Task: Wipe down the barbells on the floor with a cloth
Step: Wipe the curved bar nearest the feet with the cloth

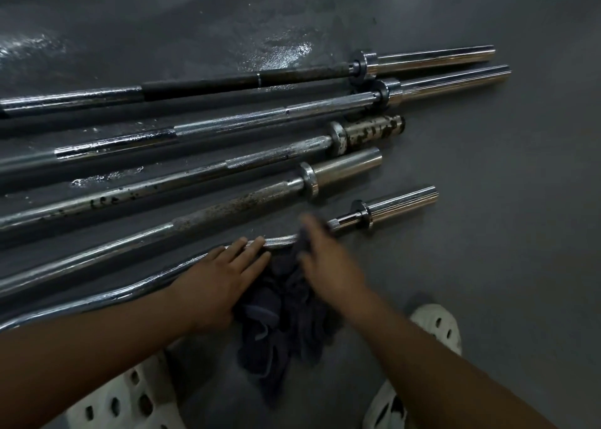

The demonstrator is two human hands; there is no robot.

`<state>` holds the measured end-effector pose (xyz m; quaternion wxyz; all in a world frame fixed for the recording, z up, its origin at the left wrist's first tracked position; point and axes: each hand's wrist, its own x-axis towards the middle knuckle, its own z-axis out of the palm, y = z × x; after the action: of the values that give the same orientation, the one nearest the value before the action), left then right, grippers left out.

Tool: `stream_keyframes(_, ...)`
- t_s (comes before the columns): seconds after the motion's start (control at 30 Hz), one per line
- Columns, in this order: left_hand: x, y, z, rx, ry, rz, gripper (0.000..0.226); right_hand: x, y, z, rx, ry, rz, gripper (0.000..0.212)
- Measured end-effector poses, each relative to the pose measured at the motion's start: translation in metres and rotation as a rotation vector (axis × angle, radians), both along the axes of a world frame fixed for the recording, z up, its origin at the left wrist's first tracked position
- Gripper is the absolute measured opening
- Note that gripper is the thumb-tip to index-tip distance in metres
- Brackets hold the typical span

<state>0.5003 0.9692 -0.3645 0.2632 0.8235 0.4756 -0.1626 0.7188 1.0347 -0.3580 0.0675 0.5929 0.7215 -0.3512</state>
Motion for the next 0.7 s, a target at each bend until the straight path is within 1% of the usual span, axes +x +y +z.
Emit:
stream_keyframes(0.07, -0.003, -0.001, -0.004, 0.034, -0.031, -0.002, 0.106, 0.019, 0.027, 0.003, 0.154, 0.098, -0.469, 0.066)
stream_keyframes(0.1, -0.003, -0.001, -0.004, 0.039, -0.036, -0.01, 0.105, 0.024, 0.035, 0.004, 0.221, 0.133, -0.608, 0.059)
stream_keyframes(0.13, -0.005, -0.002, -0.005, 0.043, -0.036, -0.009, 0.104, 0.025, 0.038, 0.005, 0.292, 0.105, -0.628, 0.049)
stream_keyframes(0.2, -0.002, 0.0, 0.0, 0.027, -0.033, 0.001, 0.106, 0.013, 0.029, 0.0, 0.342, 0.004, -0.44, 0.035)
stream_keyframes(0.23, 0.0, 0.002, 0.001, 0.024, -0.026, -0.003, 0.108, 0.004, 0.019, -0.004, 0.31, -0.018, -0.352, 0.033)
stream_keyframes(0.3, 0.001, 0.003, 0.0, 0.016, -0.002, -0.03, 0.105, -0.013, 0.0, -0.006, 0.221, -0.01, -0.172, 0.037)
stream_keyframes(0.37, -0.001, 0.002, 0.0, -0.004, -0.013, -0.022, 0.104, -0.014, -0.004, -0.005, 0.159, 0.034, 0.095, 0.04)
stream_keyframes(0.4, -0.001, 0.003, 0.001, 0.013, -0.024, -0.032, 0.105, -0.006, 0.004, -0.003, 0.143, 0.003, 0.196, 0.041)
stream_keyframes(0.43, -0.001, 0.003, 0.002, 0.015, -0.025, -0.036, 0.106, 0.005, 0.016, -0.003, 0.14, -0.043, 0.202, 0.044)
stream_keyframes(0.53, -0.003, 0.002, -0.002, 0.009, -0.029, -0.025, 0.104, 0.036, 0.042, -0.005, 0.141, -0.176, -0.153, 0.06)
stream_keyframes(0.57, -0.001, 0.002, -0.002, 0.012, -0.031, -0.022, 0.102, 0.027, 0.037, -0.003, 0.116, -0.199, -0.14, 0.063)
stream_keyframes(0.6, -0.001, 0.001, -0.004, 0.008, -0.02, -0.023, 0.101, 0.012, 0.026, -0.003, 0.086, -0.202, -0.037, 0.065)
stream_keyframes(0.7, 0.001, 0.001, -0.004, 0.002, 0.0, -0.037, 0.103, -0.015, -0.004, 0.001, 0.033, -0.113, 0.335, 0.071)
